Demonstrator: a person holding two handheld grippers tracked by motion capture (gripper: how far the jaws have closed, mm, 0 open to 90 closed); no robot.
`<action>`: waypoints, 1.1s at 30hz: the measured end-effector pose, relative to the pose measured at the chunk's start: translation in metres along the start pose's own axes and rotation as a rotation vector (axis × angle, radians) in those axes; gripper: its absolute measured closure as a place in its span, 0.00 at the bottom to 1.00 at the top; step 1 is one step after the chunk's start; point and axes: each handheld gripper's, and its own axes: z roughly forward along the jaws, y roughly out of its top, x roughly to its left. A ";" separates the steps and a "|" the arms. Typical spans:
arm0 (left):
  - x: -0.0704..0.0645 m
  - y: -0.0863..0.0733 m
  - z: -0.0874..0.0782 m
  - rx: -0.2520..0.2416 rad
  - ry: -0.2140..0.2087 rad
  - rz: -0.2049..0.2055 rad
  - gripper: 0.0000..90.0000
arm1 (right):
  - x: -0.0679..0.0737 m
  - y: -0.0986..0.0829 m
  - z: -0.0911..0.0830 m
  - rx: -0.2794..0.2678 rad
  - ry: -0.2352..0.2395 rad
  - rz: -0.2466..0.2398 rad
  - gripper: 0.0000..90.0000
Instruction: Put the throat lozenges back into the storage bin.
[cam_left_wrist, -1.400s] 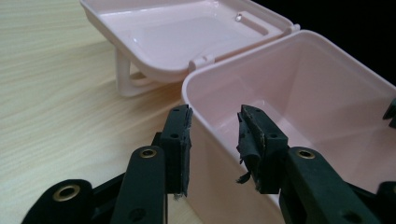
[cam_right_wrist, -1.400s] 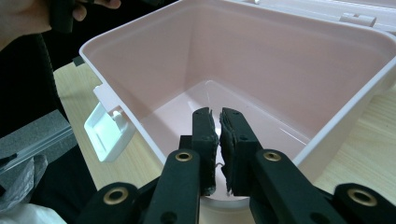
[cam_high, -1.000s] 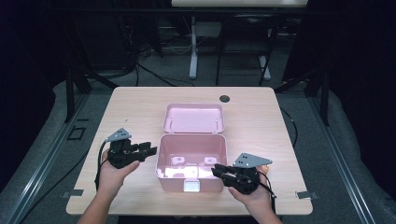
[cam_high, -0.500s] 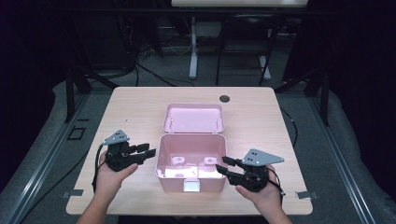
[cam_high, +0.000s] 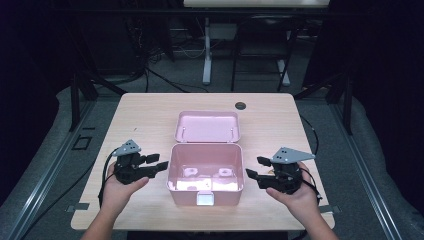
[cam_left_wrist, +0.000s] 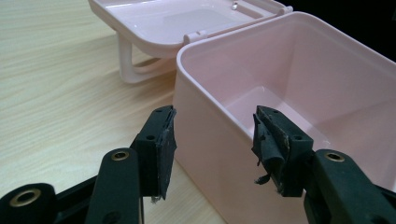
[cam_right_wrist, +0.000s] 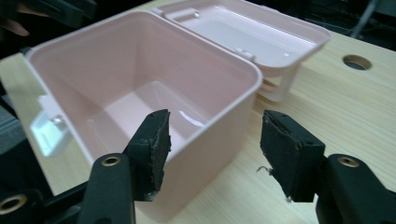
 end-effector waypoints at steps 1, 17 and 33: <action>0.001 0.000 -0.001 -0.004 0.005 0.002 0.52 | -0.003 0.000 0.000 0.019 -0.008 0.002 0.44; 0.003 -0.002 -0.002 0.027 0.031 0.018 0.49 | -0.028 0.010 0.008 0.275 -0.114 -0.048 0.32; 0.004 -0.003 -0.006 0.039 0.049 0.018 0.48 | -0.045 0.020 0.013 0.545 -0.137 -0.016 0.31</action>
